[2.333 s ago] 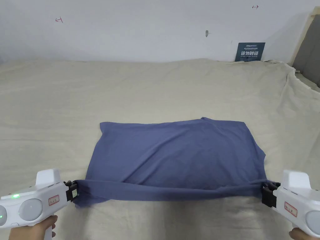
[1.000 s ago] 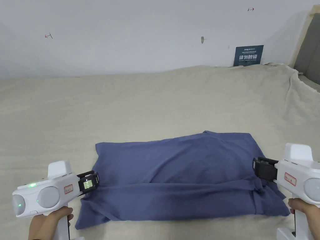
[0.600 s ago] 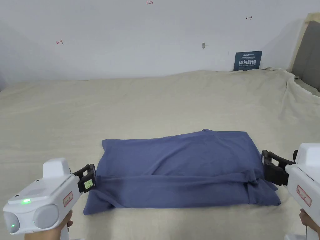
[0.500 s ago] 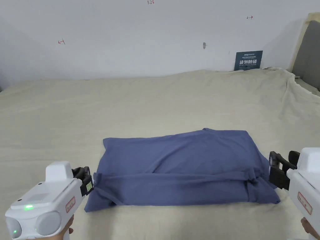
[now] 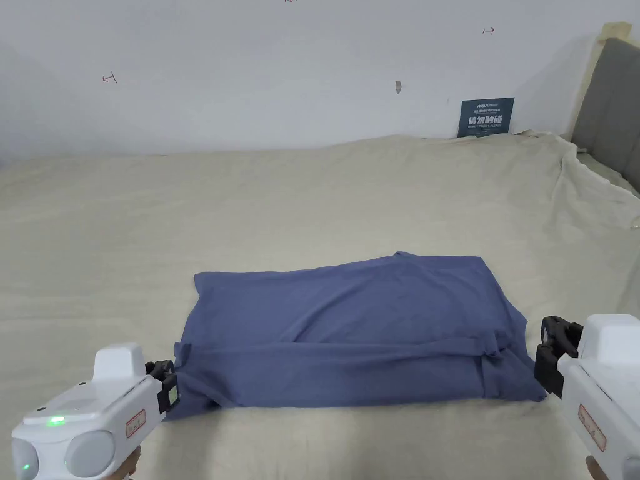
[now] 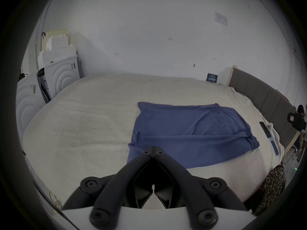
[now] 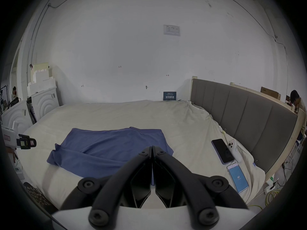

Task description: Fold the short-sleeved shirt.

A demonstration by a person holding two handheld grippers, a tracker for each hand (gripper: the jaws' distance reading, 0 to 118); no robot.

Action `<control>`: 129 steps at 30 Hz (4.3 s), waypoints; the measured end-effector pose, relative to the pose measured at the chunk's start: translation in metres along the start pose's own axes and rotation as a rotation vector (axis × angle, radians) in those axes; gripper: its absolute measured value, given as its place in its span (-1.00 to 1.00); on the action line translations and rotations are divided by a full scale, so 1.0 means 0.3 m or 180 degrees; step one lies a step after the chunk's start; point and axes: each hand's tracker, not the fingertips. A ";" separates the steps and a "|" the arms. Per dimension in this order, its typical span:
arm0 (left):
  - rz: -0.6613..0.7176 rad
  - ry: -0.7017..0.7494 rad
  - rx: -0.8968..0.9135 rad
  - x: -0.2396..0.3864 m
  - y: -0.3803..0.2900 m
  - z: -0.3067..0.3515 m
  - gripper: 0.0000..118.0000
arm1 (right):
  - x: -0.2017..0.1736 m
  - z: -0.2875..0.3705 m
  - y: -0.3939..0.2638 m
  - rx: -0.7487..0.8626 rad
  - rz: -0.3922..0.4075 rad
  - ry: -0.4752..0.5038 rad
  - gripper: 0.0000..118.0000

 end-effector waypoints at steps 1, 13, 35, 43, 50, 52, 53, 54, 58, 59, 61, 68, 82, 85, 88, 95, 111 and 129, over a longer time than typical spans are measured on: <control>0.0009 -0.0006 -0.0043 -0.009 0.002 -0.022 -1.00 | 0.000 -0.008 -0.001 -0.0006 0.0002 0.0003 -1.00; 0.0366 0.0300 -0.1212 -0.128 -0.037 -0.370 0.43 | 0.001 -0.110 -0.032 -0.0203 0.0022 -0.0011 -1.00; 0.0073 0.0010 -0.0859 -0.109 0.004 -0.325 -0.91 | 0.149 -0.490 -0.207 -0.1417 -0.0245 -0.0099 0.20; 0.0172 -0.0050 -0.0832 -0.131 0.021 -0.331 -0.91 | 0.202 -0.682 -0.325 -0.1945 -0.0357 -0.0070 -0.01; 0.0296 -0.0032 -0.0905 -0.153 -0.015 -0.329 -0.91 | 0.147 -0.621 -0.344 -0.1982 -0.0395 0.0088 -0.83; 0.0324 -0.0005 -0.0894 -0.159 -0.020 -0.313 -0.91 | 0.155 -0.575 -0.315 -0.1843 -0.0437 0.0082 -0.83; 0.0336 -0.0006 -0.0890 -0.167 -0.022 -0.307 -0.91 | 0.157 -0.547 -0.296 -0.1781 -0.0488 0.0094 -0.83; 0.0357 -0.0008 -0.0891 -0.176 -0.023 -0.300 -0.91 | 0.165 -0.522 -0.282 -0.1732 -0.0516 0.0110 -0.83; 0.0420 0.0012 -0.0854 -0.198 -0.022 -0.252 -0.91 | 0.216 -0.441 -0.248 -0.1653 -0.0537 0.0193 -0.83; 0.0416 0.0013 -0.0843 -0.197 -0.022 -0.233 -0.91 | 0.220 -0.416 -0.245 -0.1635 -0.0524 0.0205 -0.83; 0.0393 -0.0002 -0.0843 -0.204 -0.032 -0.193 -0.91 | 0.218 -0.351 -0.238 -0.1620 -0.0553 0.0241 -0.83; 0.0245 -0.0019 -0.0968 -0.212 -0.150 -0.037 -0.91 | 0.219 -0.158 -0.321 -0.1766 -0.0693 0.0343 -0.83; 0.0377 0.0134 -0.1253 -0.237 -0.328 -0.124 -0.91 | 0.226 -0.211 -0.514 -0.2043 -0.0792 0.0054 -0.83; 0.0354 0.0118 -0.1230 -0.228 -0.320 -0.109 -0.73 | 0.229 -0.215 -0.504 -0.2024 -0.0718 0.0044 -0.79; 0.0493 0.0034 -0.1174 -0.213 -0.285 -0.066 -0.26 | 0.216 -0.192 -0.439 -0.1865 -0.0523 -0.0042 -0.25; 0.0255 -0.0018 0.0010 -0.115 -0.081 0.143 0.40 | 0.145 -0.052 -0.126 -0.0780 -0.0342 -0.0014 0.20; -0.0304 0.0237 0.1058 0.112 0.059 0.269 -0.48 | -0.092 0.129 0.078 0.0459 0.0156 -0.0055 -0.65; -0.0057 -0.0125 0.0464 0.053 0.231 -0.050 -1.00 | -0.103 -0.065 0.107 0.0322 0.0151 0.0001 -1.00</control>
